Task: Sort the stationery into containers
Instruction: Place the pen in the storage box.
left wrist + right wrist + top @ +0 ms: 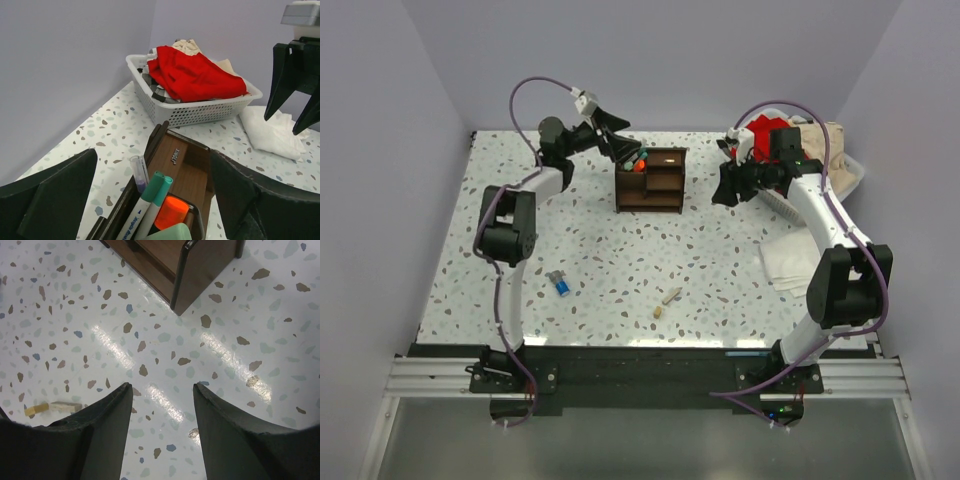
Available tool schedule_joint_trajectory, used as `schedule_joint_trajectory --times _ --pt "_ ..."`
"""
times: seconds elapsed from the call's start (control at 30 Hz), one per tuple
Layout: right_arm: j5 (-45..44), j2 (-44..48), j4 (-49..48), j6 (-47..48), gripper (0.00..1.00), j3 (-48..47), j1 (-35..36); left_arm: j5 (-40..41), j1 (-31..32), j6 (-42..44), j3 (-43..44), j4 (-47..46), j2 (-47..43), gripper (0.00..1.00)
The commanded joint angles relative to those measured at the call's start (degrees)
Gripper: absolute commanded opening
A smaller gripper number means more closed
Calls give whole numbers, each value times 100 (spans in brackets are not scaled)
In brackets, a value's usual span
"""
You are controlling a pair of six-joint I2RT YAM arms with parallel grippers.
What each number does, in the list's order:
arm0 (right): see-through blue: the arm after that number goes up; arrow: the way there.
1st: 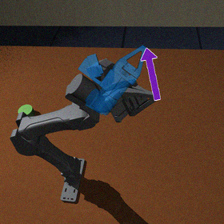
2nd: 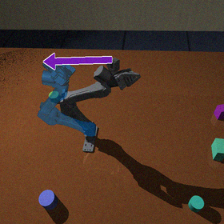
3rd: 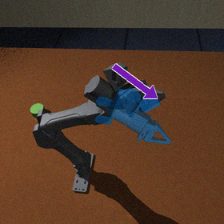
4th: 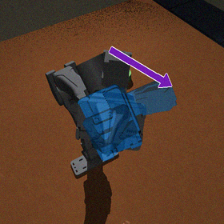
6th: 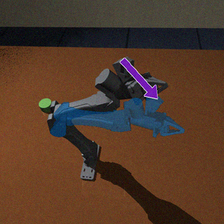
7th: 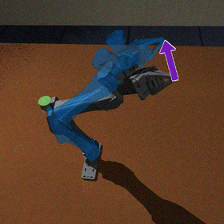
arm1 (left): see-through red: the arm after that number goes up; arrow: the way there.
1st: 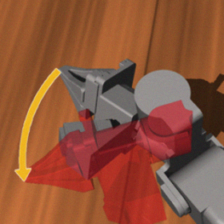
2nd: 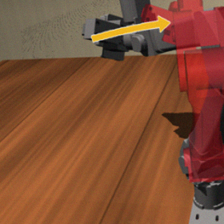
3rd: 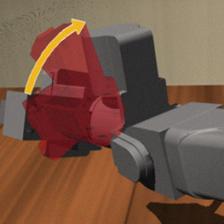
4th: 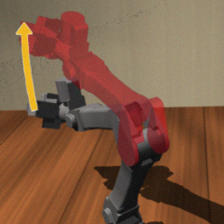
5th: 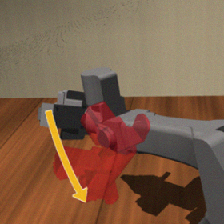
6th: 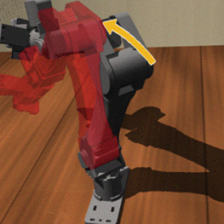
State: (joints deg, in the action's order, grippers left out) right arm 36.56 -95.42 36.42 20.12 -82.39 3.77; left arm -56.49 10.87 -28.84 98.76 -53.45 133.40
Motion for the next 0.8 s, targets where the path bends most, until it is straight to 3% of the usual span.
schedule_joint_trajectory --times 0.0,0.07,0.17,0.2,0.3,0.43,0.53,0.6,0.77 --pt "141 208 -170 -43 56 74 1 147 -77 281 -392 586 -1611 100" --pt "385 216 -110 97 57 118 18 208 -85 1097 -681 1342 -2123 100" --pt "388 251 986 1674 57 22 509 164 -103 2555 -989 3274 -3011 100" --pt "187 304 1276 2671 57 65 685 295 -103 2785 -1095 4202 -3370 100" --pt "80 462 1684 3802 57 547 1134 885 -138 3357 -1595 5821 -3899 100" --pt "-165 367 1789 4815 57 935 1739 1964 -278 3325 -2307 6671 -4226 100" --pt "-630 51 1789 5300 54 1023 2248 2720 -524 3017 -3028 6515 -4515 100" --pt "-807 -143 1798 5423 50 971 2443 3721 -542 2998 -3433 6479 -4726 100" --pt "-1079 -346 1552 5687 48 1145 2857 4145 -762 3280 -3644 6584 -4885 100"
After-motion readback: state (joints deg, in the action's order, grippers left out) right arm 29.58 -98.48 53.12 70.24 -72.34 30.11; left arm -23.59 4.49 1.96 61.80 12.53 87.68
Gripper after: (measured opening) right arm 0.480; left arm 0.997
